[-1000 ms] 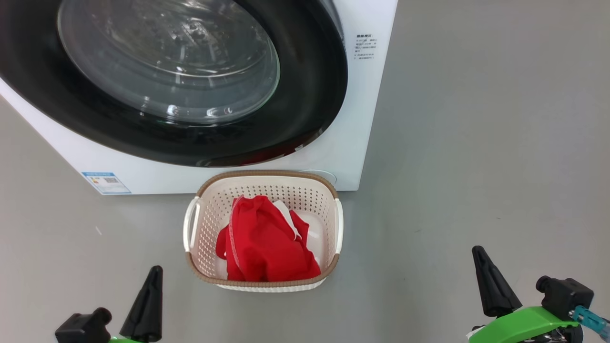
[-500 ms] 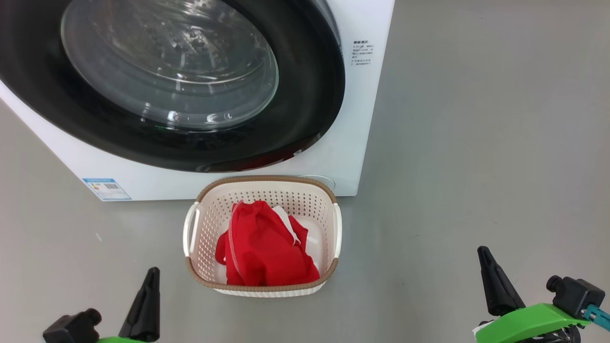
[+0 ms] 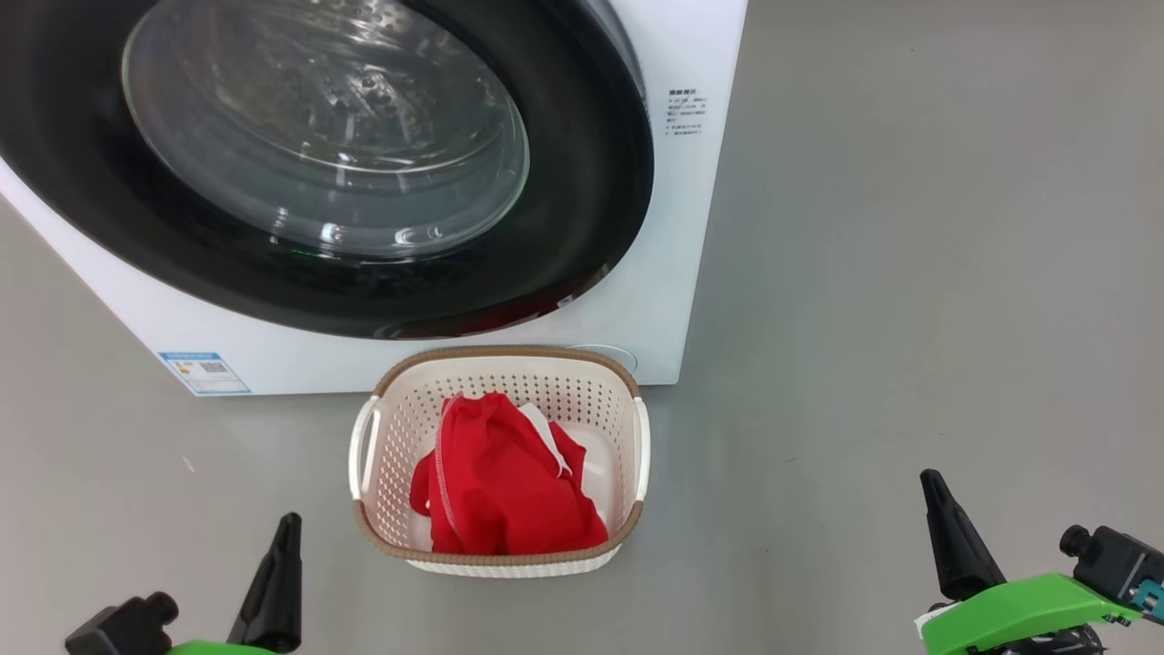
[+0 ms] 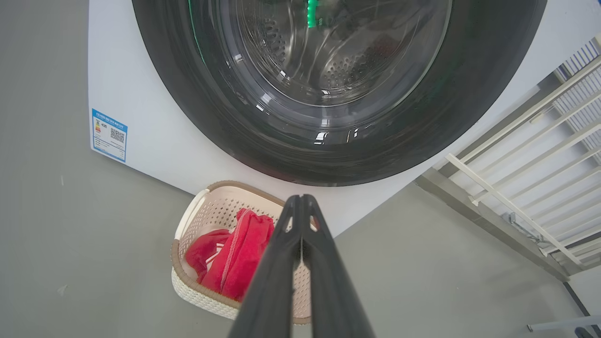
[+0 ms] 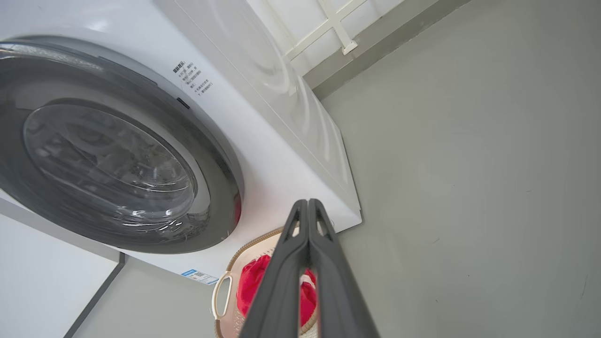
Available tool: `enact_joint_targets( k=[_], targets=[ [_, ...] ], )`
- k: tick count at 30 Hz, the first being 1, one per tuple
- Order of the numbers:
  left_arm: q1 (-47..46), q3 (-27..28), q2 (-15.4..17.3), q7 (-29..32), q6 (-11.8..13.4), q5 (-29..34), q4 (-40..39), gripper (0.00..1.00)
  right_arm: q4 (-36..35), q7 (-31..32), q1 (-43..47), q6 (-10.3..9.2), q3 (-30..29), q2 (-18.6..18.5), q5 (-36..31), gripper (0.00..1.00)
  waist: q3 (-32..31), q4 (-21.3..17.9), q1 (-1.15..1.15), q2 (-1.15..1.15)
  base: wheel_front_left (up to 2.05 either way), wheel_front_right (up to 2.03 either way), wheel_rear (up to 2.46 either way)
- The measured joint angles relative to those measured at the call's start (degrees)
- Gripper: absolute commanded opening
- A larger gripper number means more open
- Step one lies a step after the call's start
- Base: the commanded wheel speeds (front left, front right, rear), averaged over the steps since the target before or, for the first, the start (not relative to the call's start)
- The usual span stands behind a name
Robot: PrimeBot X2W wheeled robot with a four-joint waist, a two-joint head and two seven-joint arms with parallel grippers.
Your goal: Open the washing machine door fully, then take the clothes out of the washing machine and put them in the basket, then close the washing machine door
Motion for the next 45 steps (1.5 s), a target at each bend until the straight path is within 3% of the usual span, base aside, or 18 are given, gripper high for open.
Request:
enact_joint_targets(
  k=[45],
  targets=[
    [-0.3, 1.4, -0.8, 6.9, 0.0, -27.3, -0.2, 0.00, -0.8, 7.1, -1.5, -0.01, -2.8, -0.1, 24.7, 0.00, -3.4, -0.8, 0.00, 0.00, 0.00, 0.00, 0.00]
  ],
)
